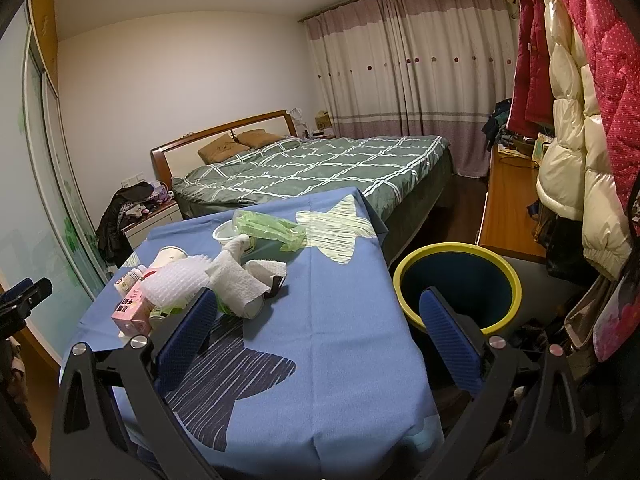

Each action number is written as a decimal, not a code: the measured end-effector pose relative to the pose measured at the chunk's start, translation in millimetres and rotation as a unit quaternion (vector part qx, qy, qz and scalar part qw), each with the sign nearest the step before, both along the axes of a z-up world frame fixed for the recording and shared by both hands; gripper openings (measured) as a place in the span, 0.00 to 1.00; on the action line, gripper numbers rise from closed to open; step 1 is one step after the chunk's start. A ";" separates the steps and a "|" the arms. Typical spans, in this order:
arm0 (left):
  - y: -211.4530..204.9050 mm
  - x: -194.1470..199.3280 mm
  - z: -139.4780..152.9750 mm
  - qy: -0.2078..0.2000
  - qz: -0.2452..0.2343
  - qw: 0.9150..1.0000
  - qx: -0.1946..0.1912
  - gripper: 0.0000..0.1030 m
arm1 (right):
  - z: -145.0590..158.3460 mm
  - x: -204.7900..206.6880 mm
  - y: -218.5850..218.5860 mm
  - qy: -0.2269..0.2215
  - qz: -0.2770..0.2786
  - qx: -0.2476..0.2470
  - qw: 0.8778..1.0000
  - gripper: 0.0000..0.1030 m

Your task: Collect trash

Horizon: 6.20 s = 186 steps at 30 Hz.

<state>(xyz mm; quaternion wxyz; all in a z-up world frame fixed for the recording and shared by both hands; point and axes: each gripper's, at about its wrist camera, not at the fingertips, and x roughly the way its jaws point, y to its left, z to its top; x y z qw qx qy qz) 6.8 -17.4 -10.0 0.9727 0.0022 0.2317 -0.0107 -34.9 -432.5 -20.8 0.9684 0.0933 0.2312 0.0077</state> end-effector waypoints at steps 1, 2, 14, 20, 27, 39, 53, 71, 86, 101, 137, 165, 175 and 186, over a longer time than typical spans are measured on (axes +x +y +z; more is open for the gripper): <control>-0.1 0.0 0.0 0.000 0.000 1.000 0.000 0.96 | 0.0 0.0 -0.1 0.000 0.000 0.000 1.000 0.94; -0.3 -0.1 -0.2 0.001 -0.001 1.000 0.000 0.96 | 0.0 0.1 -0.1 0.000 0.000 0.000 1.000 0.94; -2.3 1.8 -2.1 0.003 -0.002 1.000 0.003 0.96 | -0.2 0.0 -0.4 0.000 0.000 0.000 1.000 0.94; -3.8 2.5 -4.3 0.006 -0.005 1.000 0.005 0.96 | -0.8 1.0 -0.3 0.002 0.000 0.001 1.000 0.94; -5.2 4.6 -6.0 0.009 -0.006 1.000 0.008 0.96 | -3.6 4.6 -0.6 0.005 0.000 0.004 1.000 0.94; -8.9 25.1 -15.6 0.019 -0.014 1.000 0.007 0.96 | -4.3 30.9 6.1 0.008 0.022 0.002 1.000 0.94; 11.7 80.4 -29.5 0.046 0.011 0.999 -0.008 0.96 | 1.1 196.1 82.3 0.055 0.131 -0.044 0.989 0.91; 24.9 124.4 -45.0 0.061 0.016 0.998 -0.004 0.96 | -58.1 368.2 163.5 0.199 0.142 -0.166 0.955 0.50; 18.4 126.9 -52.5 0.069 0.002 0.998 -0.002 0.96 | -20.7 338.9 104.9 0.160 0.135 -0.077 0.975 0.14; -2.5 113.5 -46.9 0.069 -0.029 0.997 -0.019 0.96 | 16.7 223.0 -26.6 0.076 0.069 0.016 0.995 0.14; 8.0 124.8 -65.9 0.096 -0.073 0.992 0.027 0.96 | -74.8 163.9 -116.3 0.123 -0.061 0.058 0.989 0.44; 91.7 265.6 -134.4 0.208 -0.060 0.976 0.037 0.60 | -83.0 165.8 -81.0 0.140 -0.029 0.075 0.987 0.46; 89.4 246.2 -109.3 0.191 -0.054 0.979 0.044 0.45 | -84.7 155.6 -89.1 0.137 -0.029 0.089 0.986 0.46; 42.5 192.2 -21.6 0.110 -0.087 0.989 0.057 0.45 | -75.8 135.8 -101.5 0.113 -0.027 0.106 0.988 0.46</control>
